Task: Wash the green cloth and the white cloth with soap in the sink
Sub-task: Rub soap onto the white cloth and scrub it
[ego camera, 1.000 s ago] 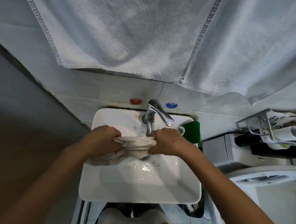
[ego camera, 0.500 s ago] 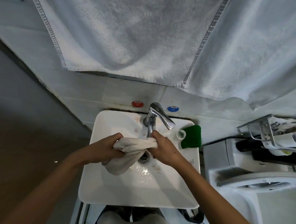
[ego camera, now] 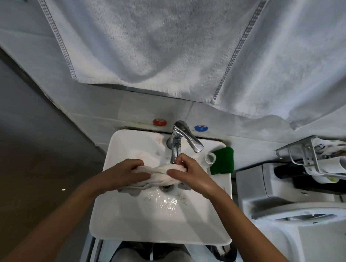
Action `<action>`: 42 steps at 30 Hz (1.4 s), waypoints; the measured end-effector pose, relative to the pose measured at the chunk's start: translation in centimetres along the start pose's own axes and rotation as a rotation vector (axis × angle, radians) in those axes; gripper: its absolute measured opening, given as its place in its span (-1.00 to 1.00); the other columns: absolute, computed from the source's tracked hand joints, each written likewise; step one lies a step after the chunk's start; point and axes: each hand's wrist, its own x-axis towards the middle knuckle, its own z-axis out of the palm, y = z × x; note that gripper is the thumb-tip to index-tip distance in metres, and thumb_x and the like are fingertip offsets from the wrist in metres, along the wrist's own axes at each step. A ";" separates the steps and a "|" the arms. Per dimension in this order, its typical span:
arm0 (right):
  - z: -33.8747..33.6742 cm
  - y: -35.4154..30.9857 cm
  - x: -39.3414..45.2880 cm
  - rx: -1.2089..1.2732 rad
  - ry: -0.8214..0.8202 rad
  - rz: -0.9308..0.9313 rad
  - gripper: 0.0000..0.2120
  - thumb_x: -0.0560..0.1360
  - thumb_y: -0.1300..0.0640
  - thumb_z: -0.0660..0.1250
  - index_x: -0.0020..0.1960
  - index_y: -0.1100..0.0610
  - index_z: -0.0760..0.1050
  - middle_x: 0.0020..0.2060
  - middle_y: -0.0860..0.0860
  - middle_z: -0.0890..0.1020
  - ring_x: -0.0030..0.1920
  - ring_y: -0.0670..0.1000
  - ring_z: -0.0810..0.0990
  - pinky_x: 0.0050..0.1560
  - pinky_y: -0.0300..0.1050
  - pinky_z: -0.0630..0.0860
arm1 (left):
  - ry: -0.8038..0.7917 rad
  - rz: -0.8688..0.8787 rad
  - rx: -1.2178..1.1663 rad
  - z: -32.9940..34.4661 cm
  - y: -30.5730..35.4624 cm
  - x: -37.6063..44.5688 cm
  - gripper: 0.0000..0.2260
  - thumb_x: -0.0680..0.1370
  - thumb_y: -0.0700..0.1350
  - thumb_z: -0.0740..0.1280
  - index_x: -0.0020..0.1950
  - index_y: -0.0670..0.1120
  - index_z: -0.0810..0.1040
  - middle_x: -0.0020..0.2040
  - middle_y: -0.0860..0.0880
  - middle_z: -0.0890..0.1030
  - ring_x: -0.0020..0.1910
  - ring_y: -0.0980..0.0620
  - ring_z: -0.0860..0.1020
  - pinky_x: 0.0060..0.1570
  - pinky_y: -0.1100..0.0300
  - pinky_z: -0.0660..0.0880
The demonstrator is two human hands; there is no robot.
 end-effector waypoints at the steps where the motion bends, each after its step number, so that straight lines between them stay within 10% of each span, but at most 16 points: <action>1: 0.0 0.0 0.1 -0.024 -0.009 -0.005 -0.74 0.46 0.13 0.44 -0.16 0.06 0.33 -0.26 0.01 0.41 -0.34 -0.09 0.35 -0.30 -0.19 0.32 | -0.007 -0.006 0.004 -0.1 0.1 -0.1 -0.60 0.29 0.30 0.33 -0.23 -0.03 0.42 -0.34 0.09 0.44 -0.37 0.15 0.39 -0.31 0.24 0.35; 7: 0.1 0.0 0.0 -0.547 -0.209 -0.012 -0.49 0.46 0.02 0.42 0.35 -0.02 0.34 0.05 0.00 0.52 -0.07 -0.01 0.49 -0.09 -0.18 0.40 | -0.106 -0.125 0.534 0.3 0.8 0.4 -0.77 0.43 0.13 0.40 -0.05 0.06 0.47 -0.15 0.11 0.49 -0.22 0.12 0.45 -0.24 0.28 0.35; 11: -0.3 -0.2 -0.3 -0.769 -0.098 -0.031 -0.70 0.39 -0.17 0.43 -0.10 0.04 0.49 -0.21 -0.06 0.54 -0.17 0.00 0.49 -0.25 -0.14 0.36 | -0.019 0.033 0.409 0.0 -0.2 0.5 -0.63 0.23 0.22 0.28 -0.28 -0.09 0.50 -0.31 0.02 0.51 -0.29 0.05 0.47 -0.23 0.17 0.38; 18: -0.1 0.6 -0.3 -0.036 -0.040 -0.044 -0.82 0.49 0.10 0.42 0.02 0.03 0.45 -0.14 -0.01 0.57 -0.19 -0.11 0.53 -0.21 -0.26 0.47 | 0.152 0.143 -0.248 0.8 0.1 0.1 -0.56 0.24 0.13 0.41 0.00 -0.07 0.48 -0.14 0.03 0.60 -0.19 0.12 0.55 -0.21 0.23 0.50; 24: 1.6 0.8 -0.1 0.151 0.119 -0.125 -0.85 0.47 -0.04 0.27 -0.06 0.02 0.47 -0.20 -0.07 0.56 -0.18 -0.16 0.52 -0.14 -0.27 0.46 | 0.216 0.131 -0.244 1.9 1.3 -0.6 -0.45 0.22 0.42 0.32 -0.12 -0.03 0.51 -0.26 0.12 0.57 -0.27 0.19 0.50 -0.25 0.27 0.45; 31: 3.3 0.5 1.2 0.063 0.340 -0.198 -0.91 0.49 -0.07 0.20 -0.18 -0.11 0.37 -0.29 -0.13 0.50 -0.24 -0.10 0.49 -0.19 -0.15 0.45 | 0.353 0.143 -0.124 2.0 1.2 0.1 -0.67 0.37 0.27 0.20 -0.10 0.04 0.45 -0.20 0.10 0.55 -0.22 0.09 0.52 -0.29 0.21 0.46; 35: 5.5 -1.3 1.7 0.060 0.467 -0.212 -0.82 0.52 -0.15 0.17 -0.22 -0.14 0.38 -0.30 -0.10 0.54 -0.23 -0.03 0.56 -0.18 -0.01 0.51 | 0.708 0.186 -0.056 4.1 3.5 0.8 -0.77 0.51 0.14 0.12 -0.17 0.02 0.43 -0.27 0.07 0.54 -0.26 0.12 0.53 -0.27 0.16 0.46; 42: 6.3 -4.1 3.5 0.466 0.547 0.029 -0.66 0.57 0.15 0.27 -0.38 0.07 0.42 -0.47 -0.03 0.44 -0.36 -0.03 0.43 -0.24 -0.06 0.40 | 1.015 0.103 -0.195 6.6 6.3 3.0 -0.74 0.60 -0.16 0.23 -0.28 -0.12 0.49 -0.43 0.08 0.48 -0.44 0.21 0.49 -0.41 0.45 0.36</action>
